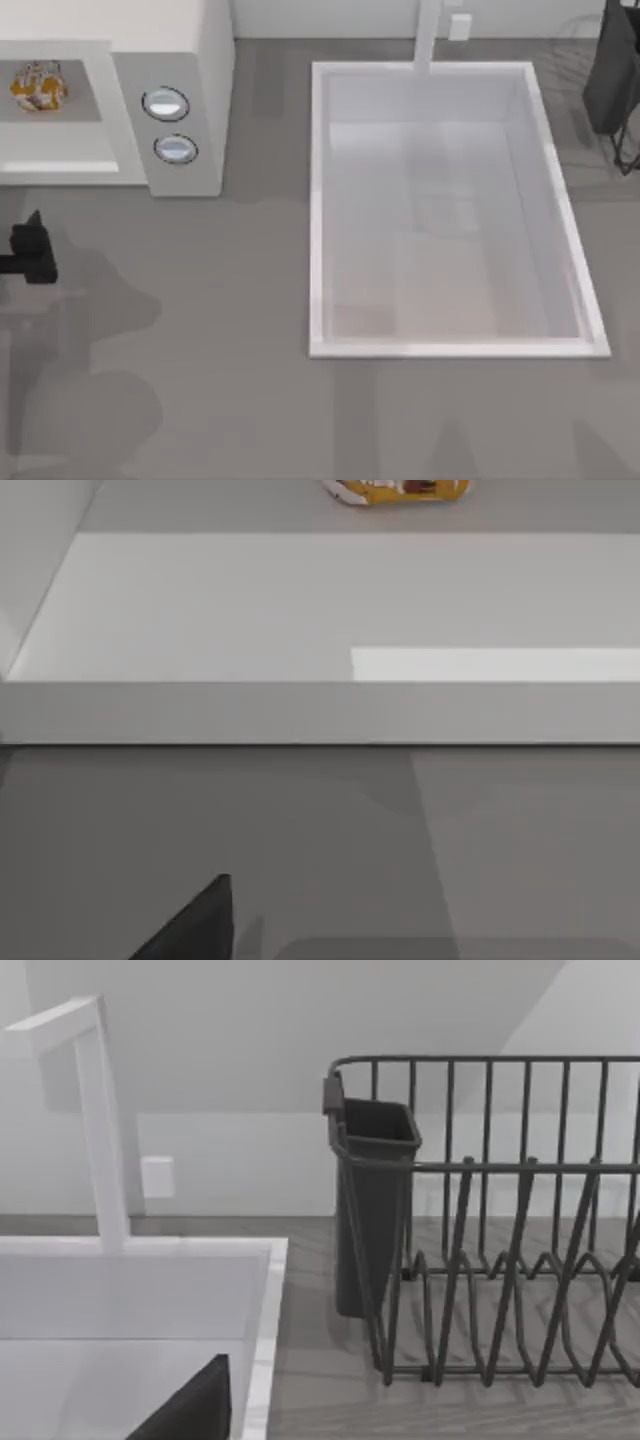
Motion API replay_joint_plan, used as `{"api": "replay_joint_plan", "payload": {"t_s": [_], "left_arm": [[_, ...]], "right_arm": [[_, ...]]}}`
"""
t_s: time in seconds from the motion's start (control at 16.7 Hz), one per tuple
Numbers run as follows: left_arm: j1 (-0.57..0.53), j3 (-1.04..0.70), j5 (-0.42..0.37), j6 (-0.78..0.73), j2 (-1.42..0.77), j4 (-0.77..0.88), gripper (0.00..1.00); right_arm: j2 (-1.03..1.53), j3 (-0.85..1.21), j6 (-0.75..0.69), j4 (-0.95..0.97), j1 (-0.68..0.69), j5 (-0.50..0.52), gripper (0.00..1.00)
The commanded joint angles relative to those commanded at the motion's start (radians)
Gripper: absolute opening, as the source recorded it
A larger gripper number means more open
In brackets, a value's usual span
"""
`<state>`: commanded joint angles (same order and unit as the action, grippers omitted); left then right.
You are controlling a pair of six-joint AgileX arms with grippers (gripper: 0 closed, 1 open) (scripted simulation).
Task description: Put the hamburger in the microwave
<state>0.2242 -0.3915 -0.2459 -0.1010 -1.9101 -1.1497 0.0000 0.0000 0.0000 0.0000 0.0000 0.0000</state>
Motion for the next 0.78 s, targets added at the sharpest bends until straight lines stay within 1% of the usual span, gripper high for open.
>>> {"api": "replay_joint_plan", "payload": {"t_s": [0.3, 0.42, 0.6, 0.78], "left_arm": [[-0.005, -0.004, 0.001, 0.001, -0.003, 0.005, 1.00], [-0.006, -0.015, 0.001, 0.001, 0.033, 0.039, 1.00], [-0.005, -0.043, 0.004, 0.002, 0.141, 0.166, 1.00], [-0.004, -0.074, 0.007, 0.002, 0.272, 0.359, 1.00]], "right_arm": [[0.000, 0.000, 0.000, 0.000, 0.000, 0.000, 1.00], [0.000, 0.000, 0.000, 0.000, 0.000, 0.000, 1.00], [0.000, 0.000, 0.000, 0.000, 0.000, 0.000, 1.00], [0.000, 0.000, 0.000, 0.000, 0.000, 0.000, 1.00]]}}
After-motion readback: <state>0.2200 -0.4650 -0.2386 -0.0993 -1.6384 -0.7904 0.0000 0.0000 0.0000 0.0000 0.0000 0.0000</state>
